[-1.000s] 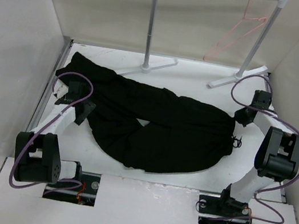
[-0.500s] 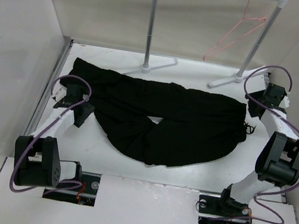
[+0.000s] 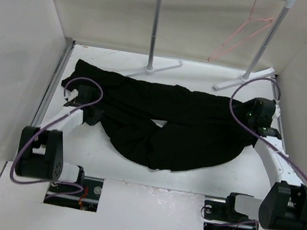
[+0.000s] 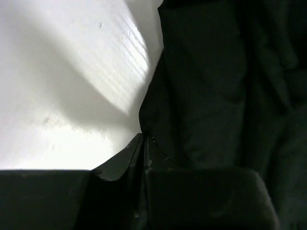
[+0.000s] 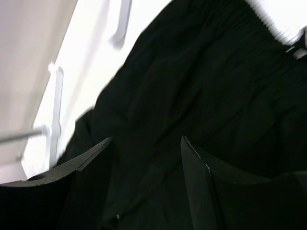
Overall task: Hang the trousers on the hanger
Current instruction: Flatten out the trousers at the center of the board.
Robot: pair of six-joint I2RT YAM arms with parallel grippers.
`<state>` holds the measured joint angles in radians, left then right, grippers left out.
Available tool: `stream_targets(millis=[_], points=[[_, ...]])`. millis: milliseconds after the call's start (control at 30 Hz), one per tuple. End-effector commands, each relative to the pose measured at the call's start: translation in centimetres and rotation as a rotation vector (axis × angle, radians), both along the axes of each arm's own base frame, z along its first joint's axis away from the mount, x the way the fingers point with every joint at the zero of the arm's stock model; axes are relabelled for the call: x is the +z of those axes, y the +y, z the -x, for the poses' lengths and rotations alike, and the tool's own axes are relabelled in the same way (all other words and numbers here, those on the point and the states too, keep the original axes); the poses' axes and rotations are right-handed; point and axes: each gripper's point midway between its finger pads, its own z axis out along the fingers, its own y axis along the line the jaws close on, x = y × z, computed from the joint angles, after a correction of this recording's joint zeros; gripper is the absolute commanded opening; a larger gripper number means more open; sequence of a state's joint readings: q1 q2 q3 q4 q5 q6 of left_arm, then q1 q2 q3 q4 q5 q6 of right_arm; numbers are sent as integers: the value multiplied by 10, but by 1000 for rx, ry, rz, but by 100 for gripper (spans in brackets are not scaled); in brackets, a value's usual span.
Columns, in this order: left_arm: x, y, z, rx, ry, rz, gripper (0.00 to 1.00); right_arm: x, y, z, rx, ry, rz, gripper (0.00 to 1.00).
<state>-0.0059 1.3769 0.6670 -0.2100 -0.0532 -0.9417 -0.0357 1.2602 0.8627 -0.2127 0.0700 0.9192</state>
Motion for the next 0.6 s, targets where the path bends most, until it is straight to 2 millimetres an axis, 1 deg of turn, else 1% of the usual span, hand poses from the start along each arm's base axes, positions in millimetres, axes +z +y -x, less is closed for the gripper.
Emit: stream_targets(millis=[0, 33, 100, 167, 200, 300, 367, 400, 433, 467, 567], points=[[83, 6, -16, 49, -186, -19, 1, -4, 34, 14, 109, 5, 19, 64], [104, 9, -9, 58, -206, -45, 0, -15, 41, 20, 127, 31, 21, 64], [135, 15, 8, 75, -236, -81, 0, -43, 49, 30, 146, 100, 1, 64], [159, 20, 32, 92, -247, -108, 0, -62, 52, 36, 153, 145, -17, 64], [169, 21, 45, 96, -242, -110, 0, -67, 53, 39, 160, 156, -26, 64], [198, 33, 79, 121, -220, -154, 2, -70, 54, 41, 165, 155, -31, 64], [209, 39, 98, 131, -190, -192, 4, -74, 55, 44, 174, 167, -25, 64], [210, 42, 106, 132, -166, -214, 4, -78, 54, 46, 174, 176, -28, 64], [206, 45, 112, 132, -143, -235, 4, -82, 54, 48, 175, 189, -35, 64], [197, 49, 117, 140, -113, -260, 4, -86, 52, 50, 170, 199, -44, 64], [152, 55, 135, 152, -2, -294, 5, -86, 47, 54, 156, 196, -63, 64]])
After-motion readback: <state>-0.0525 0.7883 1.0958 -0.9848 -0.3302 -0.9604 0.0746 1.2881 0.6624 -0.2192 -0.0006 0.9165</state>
